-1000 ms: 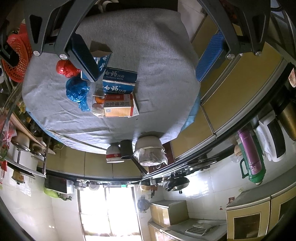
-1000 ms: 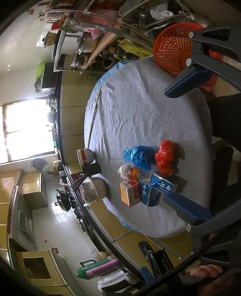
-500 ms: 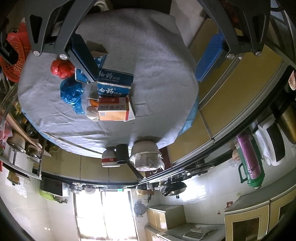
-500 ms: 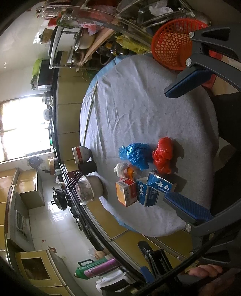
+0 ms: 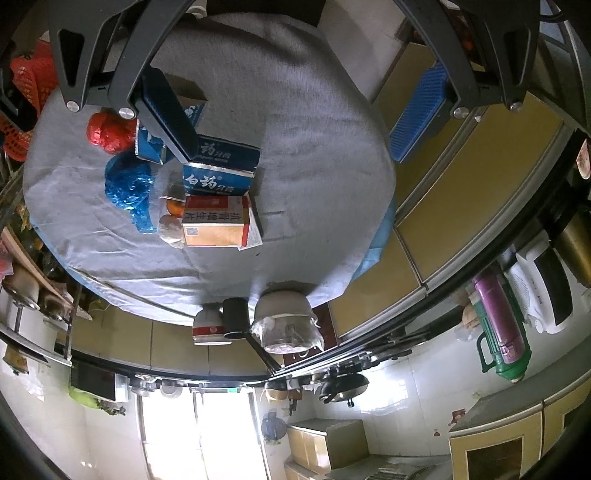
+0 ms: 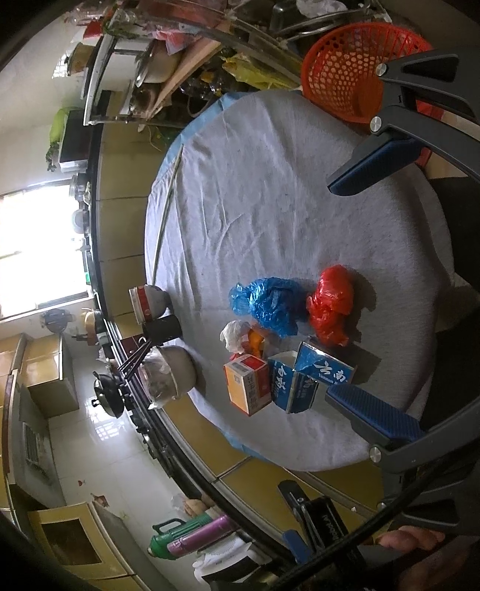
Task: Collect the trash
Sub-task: 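Grasp the red plastic bag with the right tool while the left tool grasps a blue toothpaste box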
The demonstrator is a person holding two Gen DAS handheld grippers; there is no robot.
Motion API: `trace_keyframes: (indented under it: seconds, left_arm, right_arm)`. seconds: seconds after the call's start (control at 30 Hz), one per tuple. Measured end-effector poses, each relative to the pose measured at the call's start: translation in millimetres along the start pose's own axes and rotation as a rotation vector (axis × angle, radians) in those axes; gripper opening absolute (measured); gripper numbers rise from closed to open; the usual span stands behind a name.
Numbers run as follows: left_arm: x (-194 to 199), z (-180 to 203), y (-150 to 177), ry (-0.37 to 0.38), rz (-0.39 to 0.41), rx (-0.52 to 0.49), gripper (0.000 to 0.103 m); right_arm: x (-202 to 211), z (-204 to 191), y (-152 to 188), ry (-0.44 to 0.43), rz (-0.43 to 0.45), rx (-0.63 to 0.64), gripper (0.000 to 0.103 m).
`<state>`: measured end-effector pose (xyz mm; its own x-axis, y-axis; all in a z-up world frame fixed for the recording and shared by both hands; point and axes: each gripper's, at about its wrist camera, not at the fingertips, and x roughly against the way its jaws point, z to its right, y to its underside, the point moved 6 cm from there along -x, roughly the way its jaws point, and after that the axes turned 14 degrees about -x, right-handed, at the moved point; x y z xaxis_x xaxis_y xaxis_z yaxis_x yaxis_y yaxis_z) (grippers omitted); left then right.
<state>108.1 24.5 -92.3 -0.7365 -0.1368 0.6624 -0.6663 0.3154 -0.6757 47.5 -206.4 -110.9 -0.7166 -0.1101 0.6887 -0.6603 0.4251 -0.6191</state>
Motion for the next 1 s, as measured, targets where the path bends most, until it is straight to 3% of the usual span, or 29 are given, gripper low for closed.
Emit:
trace_keyframes:
  seconds: [0.27, 0.5, 0.57, 0.63, 0.73, 0.87, 1.0]
  left_arm:
    - [-21, -2, 0, 0.000, -0.041, 0.006, 0.103]
    - [-39, 5, 2, 0.038, -0.079, -0.004, 0.103]
    - [-47, 15, 5, 0.125, -0.106, -0.005, 0.103]
    - [-57, 30, 9, 0.234, -0.148, -0.002, 0.103]
    - [-71, 53, 16, 0.360, -0.207, -0.011, 0.103]
    - [-82, 77, 21, 0.464, -0.252, -0.011, 0.103]
    - [-96, 92, 23, 0.492, -0.269, -0.027, 0.103]
  right_arm:
    - [-21, -3, -2, -0.021, -0.046, -0.017, 0.102]
    - [-41, -1, 3, -0.042, -0.098, -0.031, 0.092]
    - [-52, 5, 9, -0.058, -0.135, -0.043, 0.085]
    - [-64, 13, 14, -0.070, -0.173, -0.062, 0.069]
    - [-82, 29, 23, -0.087, -0.240, -0.136, 0.059]
    - [-87, 44, 24, -0.118, -0.256, -0.196, 0.057]
    - [-91, 47, 21, -0.163, -0.261, -0.230, 0.057]
